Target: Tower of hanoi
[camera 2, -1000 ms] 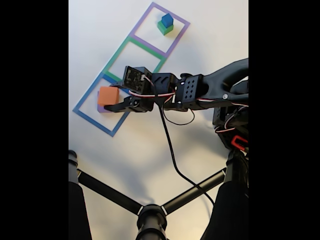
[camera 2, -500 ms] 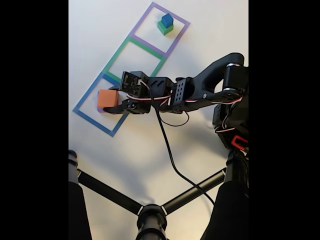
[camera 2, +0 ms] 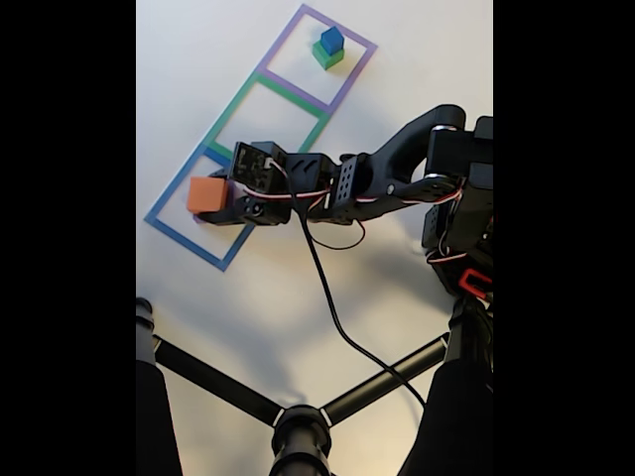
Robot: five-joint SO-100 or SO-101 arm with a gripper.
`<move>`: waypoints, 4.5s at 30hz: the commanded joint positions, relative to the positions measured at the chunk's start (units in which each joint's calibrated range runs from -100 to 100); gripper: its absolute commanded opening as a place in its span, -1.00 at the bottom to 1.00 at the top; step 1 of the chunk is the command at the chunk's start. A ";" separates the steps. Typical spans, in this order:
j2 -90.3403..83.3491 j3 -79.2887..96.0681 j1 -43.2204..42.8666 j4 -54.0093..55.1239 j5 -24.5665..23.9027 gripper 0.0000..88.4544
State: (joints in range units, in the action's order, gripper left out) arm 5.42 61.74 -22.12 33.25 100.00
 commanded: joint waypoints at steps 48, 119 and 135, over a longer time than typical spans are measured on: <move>-39.40 -27.89 8.20 -67.61 0.00 -0.99; -51.10 12.27 66.15 -35.24 0.00 -0.10; -22.81 14.27 62.64 -3.51 0.00 -0.08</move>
State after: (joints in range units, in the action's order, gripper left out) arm -20.98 76.70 40.99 24.00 100.00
